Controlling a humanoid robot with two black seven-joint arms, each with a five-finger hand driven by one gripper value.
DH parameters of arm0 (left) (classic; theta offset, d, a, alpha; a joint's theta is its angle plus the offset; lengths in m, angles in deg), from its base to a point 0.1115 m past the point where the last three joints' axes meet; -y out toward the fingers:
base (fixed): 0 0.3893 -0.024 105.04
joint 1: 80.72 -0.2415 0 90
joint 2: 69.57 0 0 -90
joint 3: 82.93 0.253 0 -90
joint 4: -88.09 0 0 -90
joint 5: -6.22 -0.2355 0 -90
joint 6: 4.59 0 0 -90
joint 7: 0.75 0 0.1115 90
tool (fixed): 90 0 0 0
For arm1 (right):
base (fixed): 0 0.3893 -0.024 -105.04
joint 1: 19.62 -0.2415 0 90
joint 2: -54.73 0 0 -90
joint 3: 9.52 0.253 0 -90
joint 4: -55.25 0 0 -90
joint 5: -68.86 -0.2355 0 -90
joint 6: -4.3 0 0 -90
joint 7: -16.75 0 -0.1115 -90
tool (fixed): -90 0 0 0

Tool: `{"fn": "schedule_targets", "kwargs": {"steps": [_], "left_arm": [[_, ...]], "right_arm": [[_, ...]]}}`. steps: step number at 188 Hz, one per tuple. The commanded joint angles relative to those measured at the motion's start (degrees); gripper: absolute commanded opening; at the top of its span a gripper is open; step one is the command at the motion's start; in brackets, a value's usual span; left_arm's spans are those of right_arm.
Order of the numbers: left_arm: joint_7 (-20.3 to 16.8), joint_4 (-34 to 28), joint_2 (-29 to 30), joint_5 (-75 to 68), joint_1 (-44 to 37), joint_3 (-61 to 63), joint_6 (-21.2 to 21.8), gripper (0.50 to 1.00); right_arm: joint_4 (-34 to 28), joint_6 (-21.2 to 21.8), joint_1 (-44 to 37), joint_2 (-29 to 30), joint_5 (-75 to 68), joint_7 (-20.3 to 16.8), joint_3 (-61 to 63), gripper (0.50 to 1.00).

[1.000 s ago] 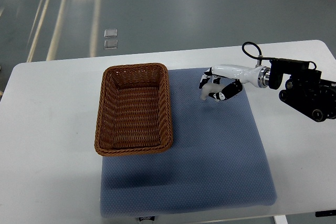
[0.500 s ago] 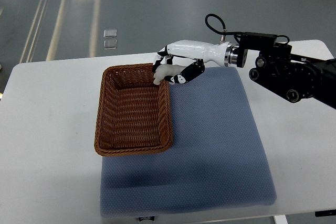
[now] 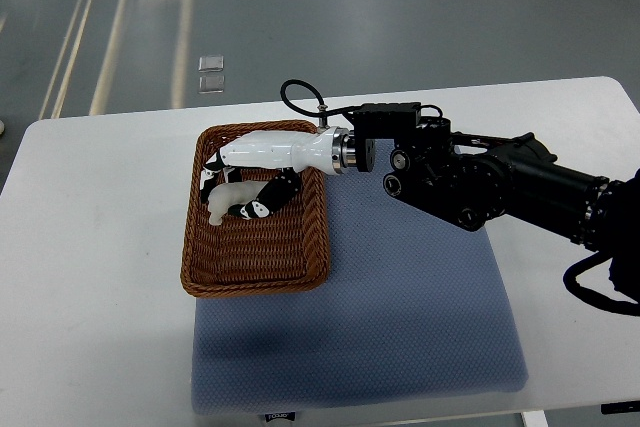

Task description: Place white bear in brown basket with right hand

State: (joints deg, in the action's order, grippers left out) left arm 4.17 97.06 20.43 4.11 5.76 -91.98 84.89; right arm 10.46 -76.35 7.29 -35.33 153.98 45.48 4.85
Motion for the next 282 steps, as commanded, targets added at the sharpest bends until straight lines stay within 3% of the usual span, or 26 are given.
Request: {"fn": "schedule_targets", "kwargs": {"steps": [1,29,50,83,108,148,183,216,242,282], "left_arm": [[0.0,0.0,0.0,0.0,0.0,0.0,0.0,1.000],[0.0,0.0,0.0,0.0,0.0,0.0,0.0,1.000],[0.0,0.0,0.0,0.0,0.0,0.0,0.0,1.000],[0.0,0.0,0.0,0.0,0.0,0.0,0.0,1.000],[0.0,0.0,0.0,0.0,0.0,0.0,0.0,1.000],[0.0,0.0,0.0,0.0,0.0,0.0,0.0,1.000],[0.0,0.0,0.0,0.0,0.0,0.0,0.0,1.000],[0.0,0.0,0.0,0.0,0.0,0.0,0.0,1.000],[0.0,0.0,0.0,0.0,0.0,0.0,0.0,1.000],[0.0,0.0,0.0,0.0,0.0,0.0,0.0,1.000]], "right_arm": [[0.1,0.0,0.3,0.1,-0.7,-1.9,0.5,0.921],[0.7,-0.1,0.7,0.1,-1.8,-2.0,0.9,0.921],[1.5,-3.5,0.7,0.1,-5.1,-2.0,1.6,0.921],[1.8,-3.8,2.4,-1.4,-24.5,-3.6,8.1,0.921],[1.8,-3.8,4.3,-5.5,-39.7,-7.6,8.7,0.926],[1.7,-3.3,8.6,-8.8,-52.2,-8.7,10.4,0.926],[1.7,-0.1,13.9,-9.4,-64.5,-16.8,18.2,0.928],[1.5,0.1,16.7,-12.5,-73.1,-20.8,21.3,0.928],[1.5,2.3,18.0,-13.3,-78.5,-21.3,21.1,0.928],[1.6,1.6,19.5,-12.3,-78.2,-20.6,21.4,0.928]]}}
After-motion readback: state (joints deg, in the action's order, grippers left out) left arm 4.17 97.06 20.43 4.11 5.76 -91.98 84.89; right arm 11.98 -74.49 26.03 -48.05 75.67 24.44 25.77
